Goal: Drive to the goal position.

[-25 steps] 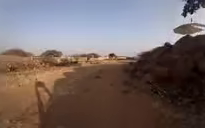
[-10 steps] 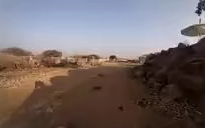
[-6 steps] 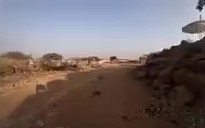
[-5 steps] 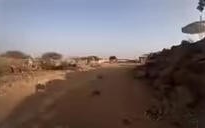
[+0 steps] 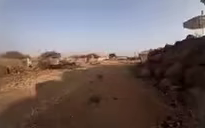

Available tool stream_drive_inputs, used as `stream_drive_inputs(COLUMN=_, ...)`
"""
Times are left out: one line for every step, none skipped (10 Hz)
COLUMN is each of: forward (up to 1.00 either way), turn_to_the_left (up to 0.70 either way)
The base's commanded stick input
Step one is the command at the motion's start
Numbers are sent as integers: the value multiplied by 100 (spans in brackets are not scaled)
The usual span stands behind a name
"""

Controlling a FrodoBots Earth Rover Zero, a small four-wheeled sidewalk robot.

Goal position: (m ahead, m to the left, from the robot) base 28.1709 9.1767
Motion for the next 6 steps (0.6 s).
stream_drive_inputs(forward=70, turn_to_the_left=0)
stream_drive_inputs(forward=70, turn_to_the_left=0)
stream_drive_inputs(forward=70, turn_to_the_left=0)
stream_drive_inputs(forward=70, turn_to_the_left=0)
stream_drive_inputs(forward=70, turn_to_the_left=0)
stream_drive_inputs(forward=70, turn_to_the_left=0)
